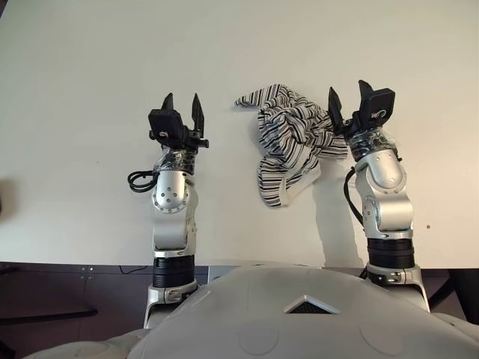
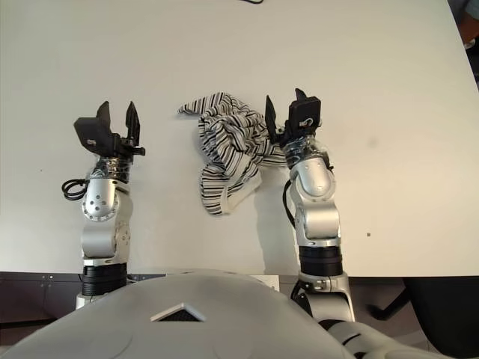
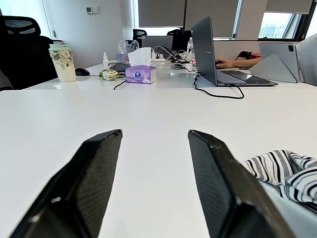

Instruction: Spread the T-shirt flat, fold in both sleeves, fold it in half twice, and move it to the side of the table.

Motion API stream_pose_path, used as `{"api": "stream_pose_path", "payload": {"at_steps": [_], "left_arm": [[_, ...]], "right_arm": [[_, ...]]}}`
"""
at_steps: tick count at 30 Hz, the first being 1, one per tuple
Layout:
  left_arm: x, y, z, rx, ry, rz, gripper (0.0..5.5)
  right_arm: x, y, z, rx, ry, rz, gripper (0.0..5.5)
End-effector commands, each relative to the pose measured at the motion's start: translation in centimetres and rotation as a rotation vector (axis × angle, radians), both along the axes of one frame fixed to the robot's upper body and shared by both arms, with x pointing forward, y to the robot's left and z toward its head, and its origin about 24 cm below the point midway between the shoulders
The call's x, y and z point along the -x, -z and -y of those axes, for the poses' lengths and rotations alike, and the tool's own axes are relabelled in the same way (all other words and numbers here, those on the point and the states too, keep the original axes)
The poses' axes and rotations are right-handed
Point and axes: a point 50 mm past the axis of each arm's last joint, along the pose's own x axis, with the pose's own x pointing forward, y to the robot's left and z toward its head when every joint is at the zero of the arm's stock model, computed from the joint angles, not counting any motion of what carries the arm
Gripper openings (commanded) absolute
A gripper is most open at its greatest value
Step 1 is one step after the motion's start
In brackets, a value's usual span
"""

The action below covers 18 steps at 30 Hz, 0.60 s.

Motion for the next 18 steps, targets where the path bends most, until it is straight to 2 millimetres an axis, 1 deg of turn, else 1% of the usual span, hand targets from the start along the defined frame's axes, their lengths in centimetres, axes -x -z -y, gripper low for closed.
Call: {"api": "stream_pose_path", "payload": {"at_steps": [1, 5, 9, 14, 18], "left_arm": [[-0.2, -0.1, 0.6, 0.023, -0.024, 0.017, 2.47], [-0.7, -0.1, 1.2, 0.036, -0.01, 0.016, 2.47], [-1.0, -0.3, 2.4, 0.063, 0.032, 0.023, 2.47], [-1.3, -0.2, 2.9, 0.065, 0.023, 0.023, 2.47], [-1.6, -0.2, 2.9, 0.057, 0.044, 0.024, 2.47]], "right_arm": [[-0.7, -0.5, -0.1, -0.006, -0.033, 0.003, 3.04], [-0.6, -0.7, -0.5, -0.026, -0.054, 0.005, 3.04], [-1.1, -0.6, 0.0, -0.002, -0.074, 0.001, 3.04], [-1.5, -0.9, 0.1, 0.014, -0.098, 0.005, 3.04], [-1.4, -0.8, -0.2, 0.012, -0.105, 0.007, 3.04]]}}
